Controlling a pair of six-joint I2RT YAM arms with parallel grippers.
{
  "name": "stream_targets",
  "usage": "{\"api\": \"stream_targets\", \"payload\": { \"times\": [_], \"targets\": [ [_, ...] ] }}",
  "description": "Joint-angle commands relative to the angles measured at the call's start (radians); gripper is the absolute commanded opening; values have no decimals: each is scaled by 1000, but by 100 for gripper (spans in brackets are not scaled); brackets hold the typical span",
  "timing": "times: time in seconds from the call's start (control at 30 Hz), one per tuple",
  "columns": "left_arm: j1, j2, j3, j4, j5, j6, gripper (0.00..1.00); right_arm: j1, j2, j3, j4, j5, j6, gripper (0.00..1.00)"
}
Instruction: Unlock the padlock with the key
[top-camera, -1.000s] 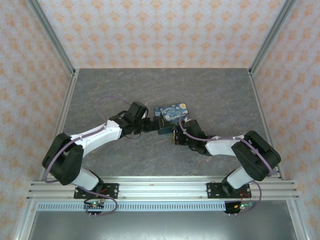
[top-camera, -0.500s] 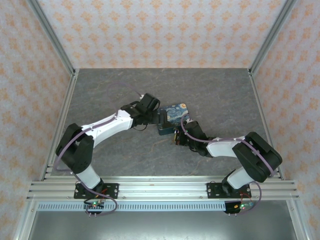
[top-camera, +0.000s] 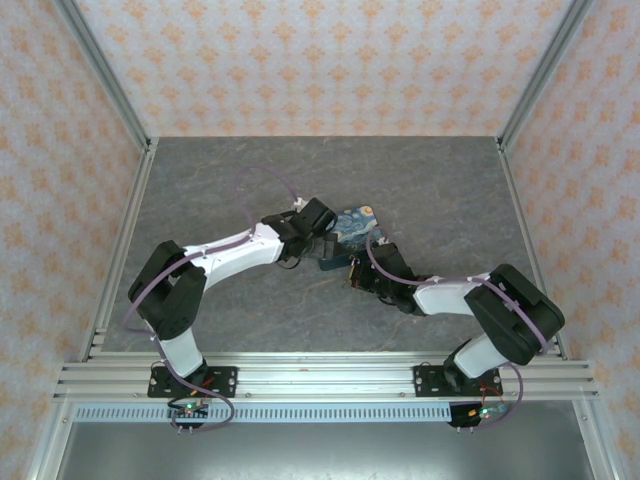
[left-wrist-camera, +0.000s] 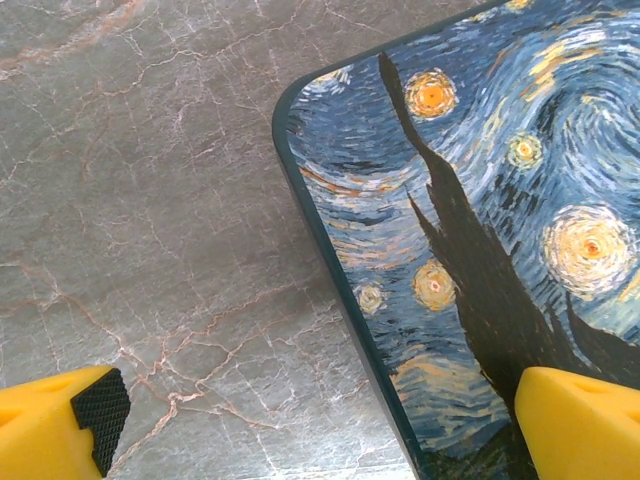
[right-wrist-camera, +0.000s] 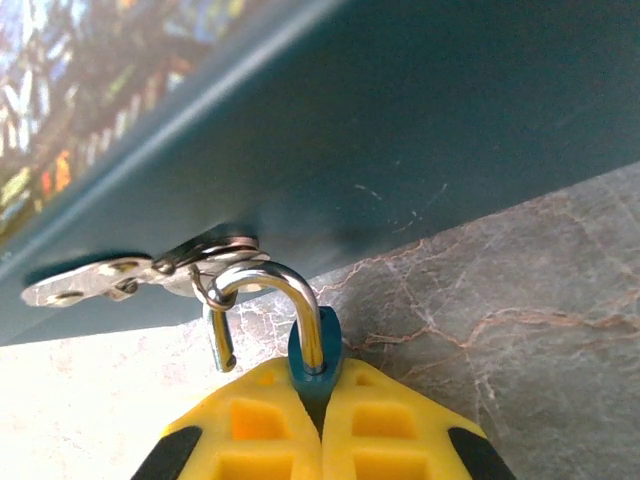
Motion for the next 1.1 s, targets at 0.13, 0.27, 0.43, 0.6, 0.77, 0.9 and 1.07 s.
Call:
{"api": "stream_targets", "payload": {
  "times": [0.13, 0.27, 0.43, 0.6, 0.77, 0.9, 1.07],
  "targets": [
    [-35, 41, -40, -19, -60, 2, 100, -5, -4, -20, 37, 48, 180, 0],
    [-45, 50, -70, -9, -59, -7, 100, -5, 11, -14, 74, 54, 244, 0],
    [-49, 64, -93, -10, -60, -6, 99, -5, 26, -3, 90, 77, 279, 0],
    [-49, 85, -101, -15, -50, -7, 98, -33, 12, 47, 28, 90, 251, 0],
    [-49, 111, -103, -18, -34, -7, 96, -141, -24, 107, -42, 22, 173, 0],
    [-50, 123, -107, -10, -23, -8, 96, -226, -39, 153, -101, -73, 96, 0],
    [-49, 118, -111, -6, -16, -35, 95, -258, -76, 139, -148, -117, 63, 0]
  ]
}}
